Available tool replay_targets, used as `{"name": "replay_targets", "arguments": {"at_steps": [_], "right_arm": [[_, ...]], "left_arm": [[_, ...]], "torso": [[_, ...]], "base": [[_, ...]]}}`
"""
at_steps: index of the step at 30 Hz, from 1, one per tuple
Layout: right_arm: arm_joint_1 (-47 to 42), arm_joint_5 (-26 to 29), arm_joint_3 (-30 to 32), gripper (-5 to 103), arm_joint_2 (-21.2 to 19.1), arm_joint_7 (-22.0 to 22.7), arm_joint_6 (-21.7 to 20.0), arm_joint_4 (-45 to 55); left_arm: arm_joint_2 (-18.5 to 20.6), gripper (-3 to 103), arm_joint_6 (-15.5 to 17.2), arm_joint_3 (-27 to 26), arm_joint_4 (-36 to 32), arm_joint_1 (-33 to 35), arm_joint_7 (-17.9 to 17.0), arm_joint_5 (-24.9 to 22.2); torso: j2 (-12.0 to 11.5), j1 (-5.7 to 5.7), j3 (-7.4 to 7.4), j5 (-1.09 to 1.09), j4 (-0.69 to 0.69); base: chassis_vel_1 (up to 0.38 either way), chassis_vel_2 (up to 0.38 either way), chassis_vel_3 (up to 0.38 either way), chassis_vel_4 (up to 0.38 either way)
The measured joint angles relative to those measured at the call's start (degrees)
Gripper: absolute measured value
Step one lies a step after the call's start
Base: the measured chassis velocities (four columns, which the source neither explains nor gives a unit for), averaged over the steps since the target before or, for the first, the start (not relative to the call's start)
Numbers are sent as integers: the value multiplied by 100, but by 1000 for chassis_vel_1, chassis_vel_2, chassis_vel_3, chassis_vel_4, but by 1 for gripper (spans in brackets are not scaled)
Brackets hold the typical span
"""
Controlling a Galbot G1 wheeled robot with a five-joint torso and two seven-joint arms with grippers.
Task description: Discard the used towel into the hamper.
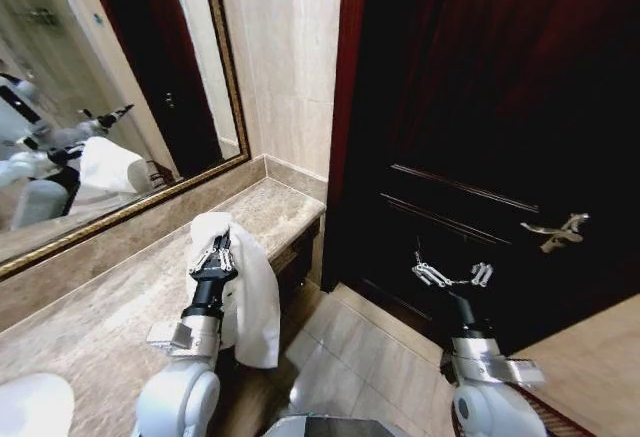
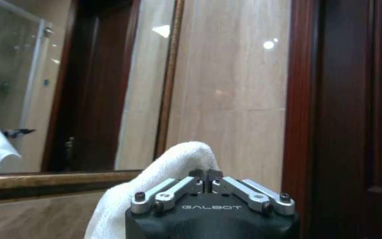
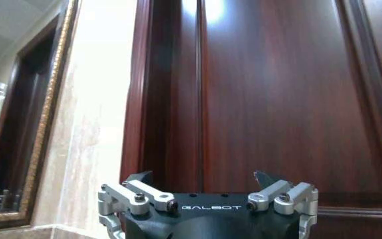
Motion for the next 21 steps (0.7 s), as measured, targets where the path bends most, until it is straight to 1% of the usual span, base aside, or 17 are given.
{"name": "replay_targets", "arguments": {"at_steps": [14, 21], "right_arm": [[-94, -38, -27, 100, 31, 7, 48, -15], [-86, -40, -38, 100, 33, 27, 54, -39]], "left_arm": [[-3, 2, -42, 124, 133, 31, 248, 42], [12, 2, -47, 349, 167, 102, 332, -21]], "torso": [[0, 0, 0, 0, 0], [0, 0, 0, 0, -1]], "base": [[-88, -90, -96, -92], [-130, -133, -119, -128]]}}
